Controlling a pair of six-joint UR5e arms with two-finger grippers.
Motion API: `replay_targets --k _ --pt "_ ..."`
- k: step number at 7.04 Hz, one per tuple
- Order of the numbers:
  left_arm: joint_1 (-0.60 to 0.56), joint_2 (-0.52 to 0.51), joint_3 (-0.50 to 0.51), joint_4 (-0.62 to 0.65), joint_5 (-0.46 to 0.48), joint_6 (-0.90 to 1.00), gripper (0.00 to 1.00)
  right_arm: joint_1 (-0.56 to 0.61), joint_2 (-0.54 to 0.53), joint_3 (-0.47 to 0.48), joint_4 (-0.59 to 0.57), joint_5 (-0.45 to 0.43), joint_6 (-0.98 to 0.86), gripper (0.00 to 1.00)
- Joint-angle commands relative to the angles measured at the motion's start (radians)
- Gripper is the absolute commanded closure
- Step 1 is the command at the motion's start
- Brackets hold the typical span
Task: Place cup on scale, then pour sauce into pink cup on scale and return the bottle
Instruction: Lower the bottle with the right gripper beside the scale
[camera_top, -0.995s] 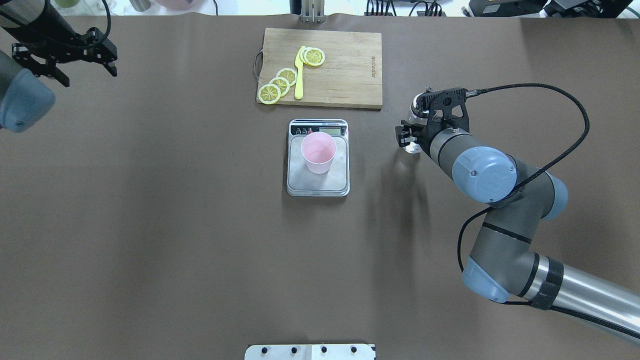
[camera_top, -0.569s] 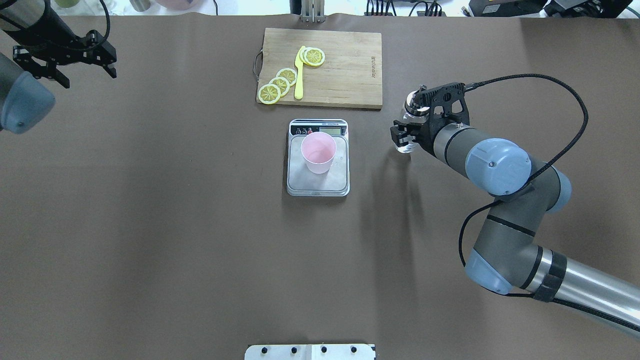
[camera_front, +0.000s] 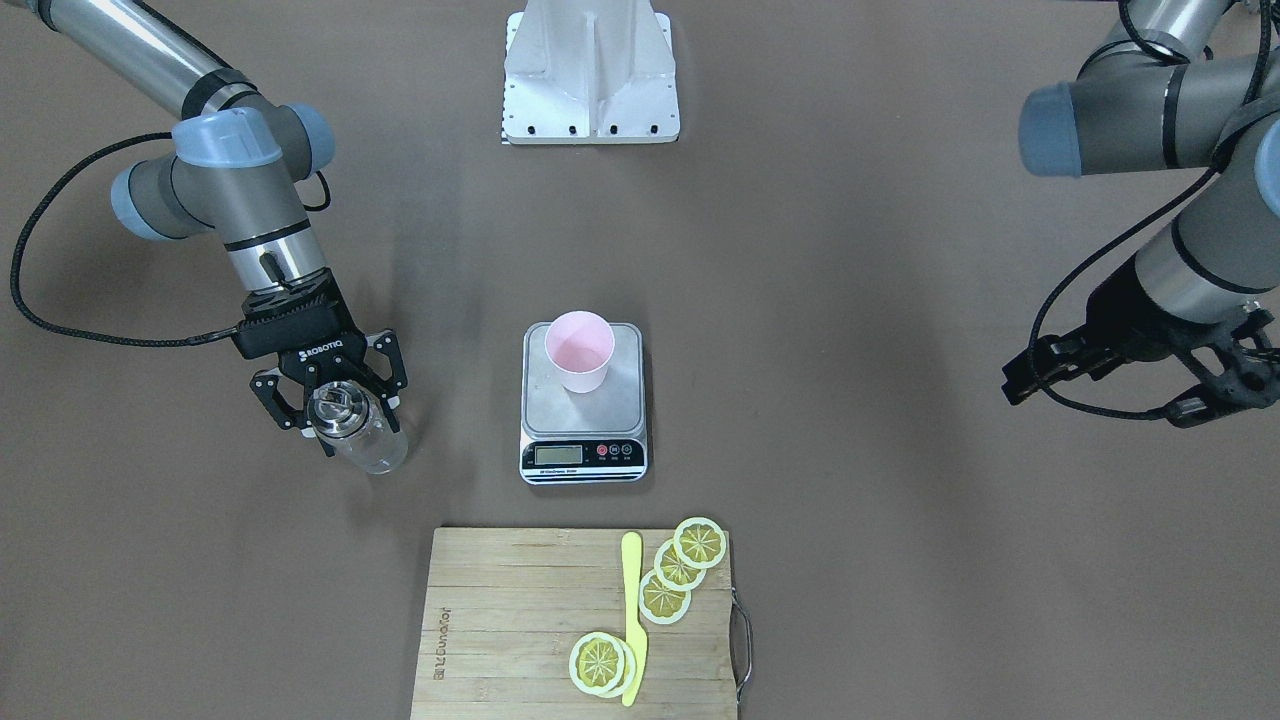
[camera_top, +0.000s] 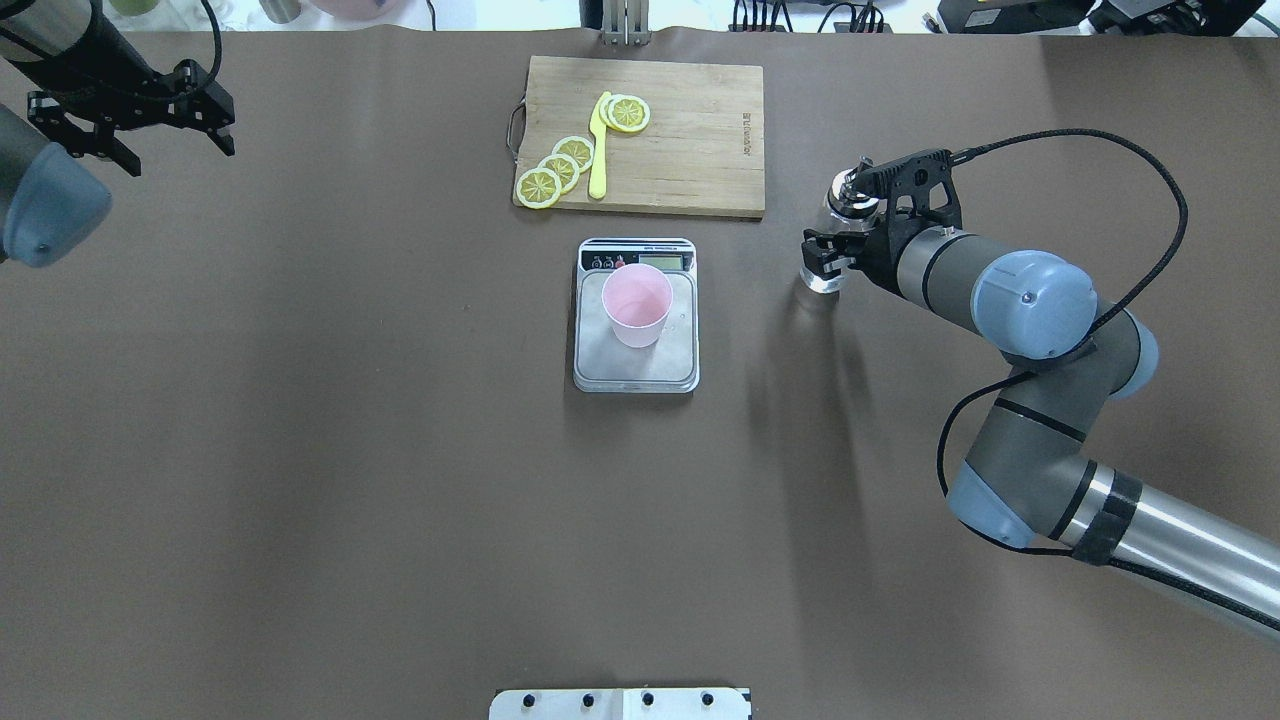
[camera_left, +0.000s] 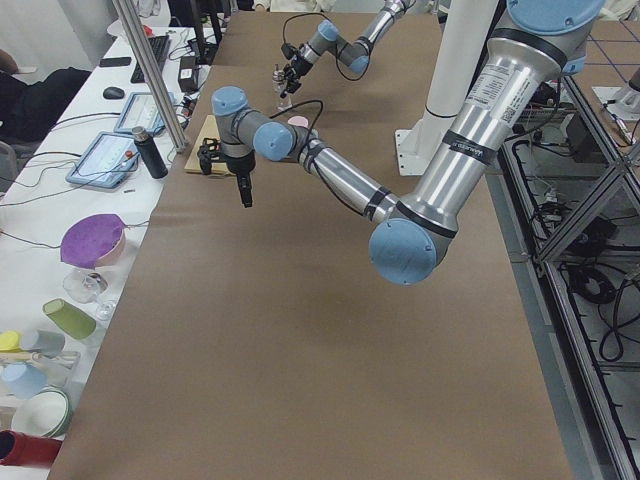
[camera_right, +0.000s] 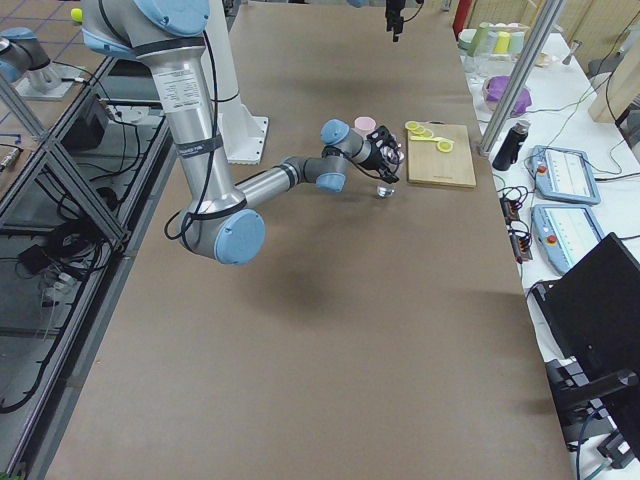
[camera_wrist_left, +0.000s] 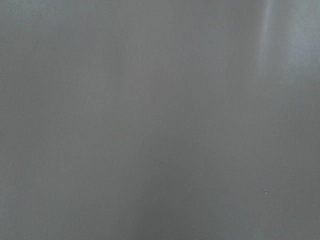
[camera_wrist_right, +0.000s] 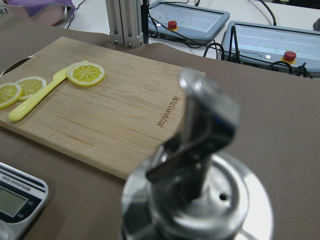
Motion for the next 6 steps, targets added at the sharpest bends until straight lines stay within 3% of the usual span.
replay_targets --k 1,2,3,4,6 --pt "0.000 0.000 0.000 0.000 0.001 0.000 0.01 0.011 -0.003 -0.005 0.008 0.020 -0.046 1.00" --pt "0.000 0.000 0.001 0.000 0.001 0.000 0.01 0.010 -0.003 -0.005 0.006 0.020 -0.050 0.80" --pt "0.000 0.001 0.001 0.000 0.001 0.000 0.01 0.008 -0.001 -0.008 0.008 0.017 -0.041 0.25" --pt "0.000 0.001 0.005 -0.001 0.001 0.000 0.01 0.008 -0.001 -0.005 0.009 0.017 -0.033 0.01" --pt "0.000 0.001 0.006 -0.001 0.001 0.000 0.01 0.010 -0.004 0.006 0.012 0.019 -0.033 0.00"
